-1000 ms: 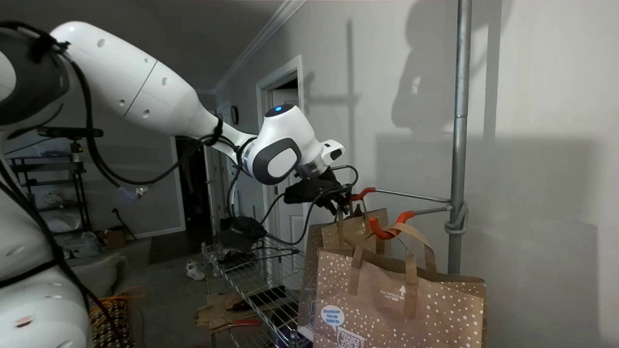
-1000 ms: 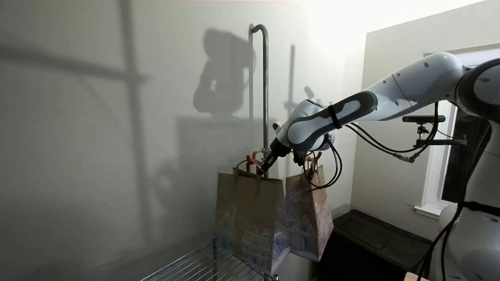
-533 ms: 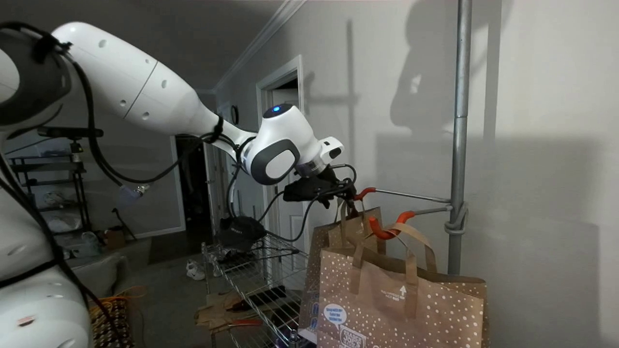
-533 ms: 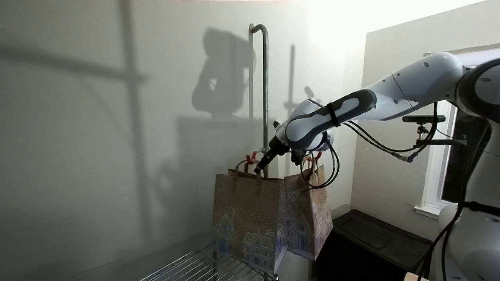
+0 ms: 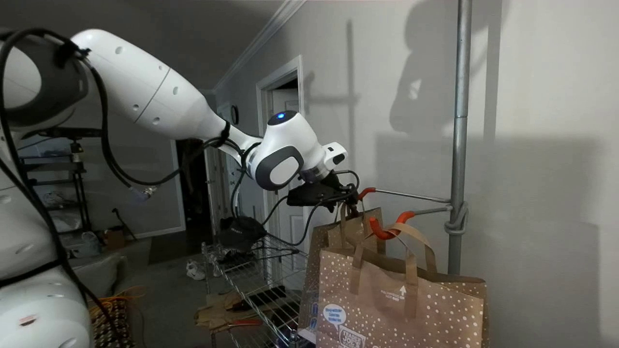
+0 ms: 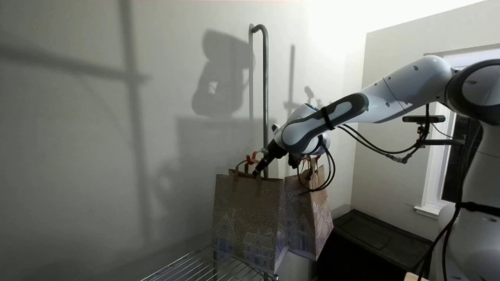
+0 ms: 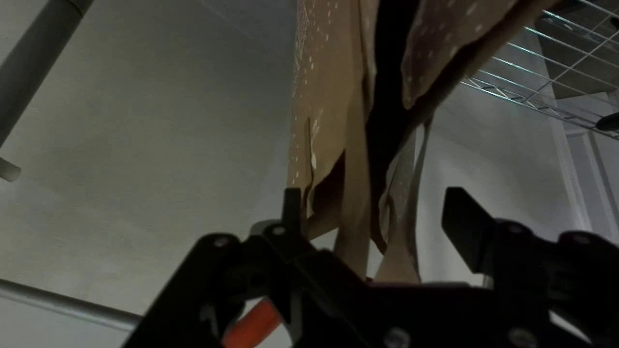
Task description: Put the gift bags on the rack on the left
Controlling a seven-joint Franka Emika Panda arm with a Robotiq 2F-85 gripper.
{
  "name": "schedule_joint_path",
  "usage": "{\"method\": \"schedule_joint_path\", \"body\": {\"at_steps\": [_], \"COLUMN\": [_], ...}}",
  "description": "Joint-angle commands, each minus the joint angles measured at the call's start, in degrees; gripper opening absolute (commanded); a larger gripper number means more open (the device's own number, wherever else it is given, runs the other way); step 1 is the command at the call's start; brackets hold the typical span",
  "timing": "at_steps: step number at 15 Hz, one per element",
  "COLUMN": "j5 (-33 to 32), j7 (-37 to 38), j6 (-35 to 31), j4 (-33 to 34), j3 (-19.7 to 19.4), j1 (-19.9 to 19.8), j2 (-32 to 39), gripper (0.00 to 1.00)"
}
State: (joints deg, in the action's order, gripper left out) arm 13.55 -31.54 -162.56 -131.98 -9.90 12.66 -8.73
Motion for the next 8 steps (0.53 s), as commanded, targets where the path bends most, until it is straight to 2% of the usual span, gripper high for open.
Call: {"method": "schedule_joint_path", "body": {"at_steps": [1,8], "j5": [1.33,2.81], "j7": [0.74,1.63], "j6": [-1.00,-0.49], "j4": [2.84,4.52], "j3": [-0.95,-1.74], "j1": [-0.22,0.00], "j2": [3.56,4.33], "gripper": [0.45,0.02]}}
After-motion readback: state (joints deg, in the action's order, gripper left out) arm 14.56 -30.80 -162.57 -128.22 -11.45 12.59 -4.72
